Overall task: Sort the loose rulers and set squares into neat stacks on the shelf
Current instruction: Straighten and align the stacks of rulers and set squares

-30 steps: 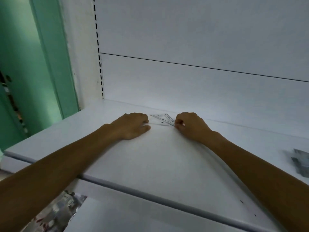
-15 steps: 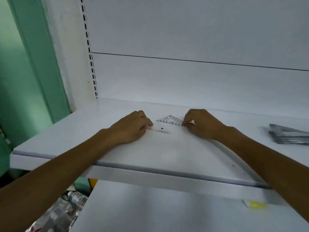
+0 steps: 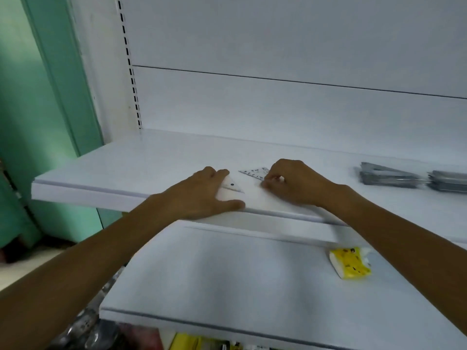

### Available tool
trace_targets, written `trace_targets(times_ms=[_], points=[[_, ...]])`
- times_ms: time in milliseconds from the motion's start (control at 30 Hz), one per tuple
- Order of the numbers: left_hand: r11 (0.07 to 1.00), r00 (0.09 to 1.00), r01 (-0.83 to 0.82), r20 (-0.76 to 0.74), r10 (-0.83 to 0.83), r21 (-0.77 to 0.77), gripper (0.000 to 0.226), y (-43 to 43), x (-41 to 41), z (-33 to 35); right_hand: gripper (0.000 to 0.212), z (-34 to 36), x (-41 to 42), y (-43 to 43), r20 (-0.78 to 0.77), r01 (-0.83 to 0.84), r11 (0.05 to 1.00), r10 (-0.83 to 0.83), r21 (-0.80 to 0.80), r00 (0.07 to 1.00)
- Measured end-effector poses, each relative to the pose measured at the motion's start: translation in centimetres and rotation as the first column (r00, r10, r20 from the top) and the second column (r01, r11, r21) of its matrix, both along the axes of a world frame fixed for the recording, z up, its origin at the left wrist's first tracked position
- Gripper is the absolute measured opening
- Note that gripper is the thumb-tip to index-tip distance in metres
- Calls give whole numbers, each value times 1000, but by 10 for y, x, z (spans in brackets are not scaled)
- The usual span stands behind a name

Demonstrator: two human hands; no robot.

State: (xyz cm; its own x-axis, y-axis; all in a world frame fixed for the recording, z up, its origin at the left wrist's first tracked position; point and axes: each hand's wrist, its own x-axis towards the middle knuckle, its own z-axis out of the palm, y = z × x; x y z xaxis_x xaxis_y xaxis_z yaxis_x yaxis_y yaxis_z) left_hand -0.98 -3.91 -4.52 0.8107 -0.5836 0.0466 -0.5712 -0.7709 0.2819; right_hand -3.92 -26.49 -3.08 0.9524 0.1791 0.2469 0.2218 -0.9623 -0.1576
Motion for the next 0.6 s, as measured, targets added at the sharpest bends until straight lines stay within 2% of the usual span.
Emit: trace_targets(times_ms=[33,100,167,267,333,433,600], points=[[999,1000,-10,-14,11,42,93,-2,-8,-1,34,-1,-10,-2,-7,21,999,-21,28,1000],[997,1000,-19,20,18,80,91,-3,-21,-4,39,-5,-29,-5,-20,44,998,-43,43,999],[996,991,-20,137,9,83,79,-5,-36,-10,43,-10,-48,-10,-8,30,999,-30,13,1000],[988,917,-11,395,-52,154,58,-13,-54,-19,46,-11,-75,-17,35,-26,999,25,32,999],[987,906,-39,422,-31,158,47,-15,-62,-18,42,-10,-90,-21,43,-70,996,67,55,997],[976,852,-104,523,-13,193,49,-14,-72,-12,30,-13,-106,-29,90,-107,994,106,8,990],[987,804,-90,594,-5,130,55,-32,-89,-10,34,-19,-136,-52,183,-82,997,83,-15,980]])
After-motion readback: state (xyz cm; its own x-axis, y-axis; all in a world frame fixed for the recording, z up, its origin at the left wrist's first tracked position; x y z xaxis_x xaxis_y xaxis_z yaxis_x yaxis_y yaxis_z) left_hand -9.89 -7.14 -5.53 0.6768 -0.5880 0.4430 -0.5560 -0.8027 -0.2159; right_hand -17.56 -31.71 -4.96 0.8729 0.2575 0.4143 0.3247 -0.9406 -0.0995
